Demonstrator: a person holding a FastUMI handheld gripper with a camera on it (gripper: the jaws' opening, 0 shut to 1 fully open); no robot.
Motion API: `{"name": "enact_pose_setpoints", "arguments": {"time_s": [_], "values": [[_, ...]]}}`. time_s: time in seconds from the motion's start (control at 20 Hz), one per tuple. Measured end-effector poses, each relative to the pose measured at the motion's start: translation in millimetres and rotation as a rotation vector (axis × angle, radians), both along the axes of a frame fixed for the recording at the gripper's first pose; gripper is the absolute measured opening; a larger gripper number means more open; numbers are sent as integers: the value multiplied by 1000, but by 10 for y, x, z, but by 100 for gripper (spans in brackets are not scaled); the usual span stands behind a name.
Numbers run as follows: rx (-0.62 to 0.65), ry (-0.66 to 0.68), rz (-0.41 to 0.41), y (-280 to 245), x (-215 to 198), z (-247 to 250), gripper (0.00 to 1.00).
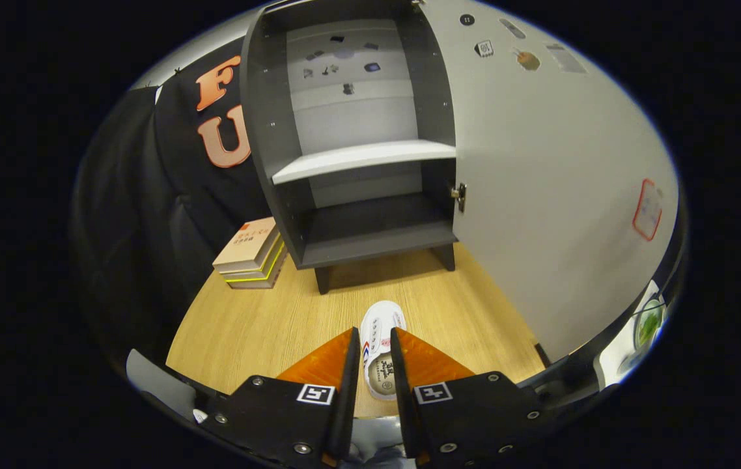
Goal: Open the shoe cabinet door, grab the shoes and put them into the shoe cabinet, then close the shoe cabinet door.
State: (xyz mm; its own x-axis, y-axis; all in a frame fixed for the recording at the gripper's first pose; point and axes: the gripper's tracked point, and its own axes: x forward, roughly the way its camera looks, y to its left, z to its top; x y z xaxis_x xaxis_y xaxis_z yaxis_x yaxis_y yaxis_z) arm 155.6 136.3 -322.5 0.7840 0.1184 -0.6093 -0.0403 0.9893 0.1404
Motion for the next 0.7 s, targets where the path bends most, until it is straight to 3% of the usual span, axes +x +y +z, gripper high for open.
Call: {"name": "enact_pose_setpoints", "arguments": {"time_s": [0.4, 0.7], "values": [[66, 206, 24, 295, 0, -1071, 34], [76, 282, 16, 387, 131, -1531, 36]]}}
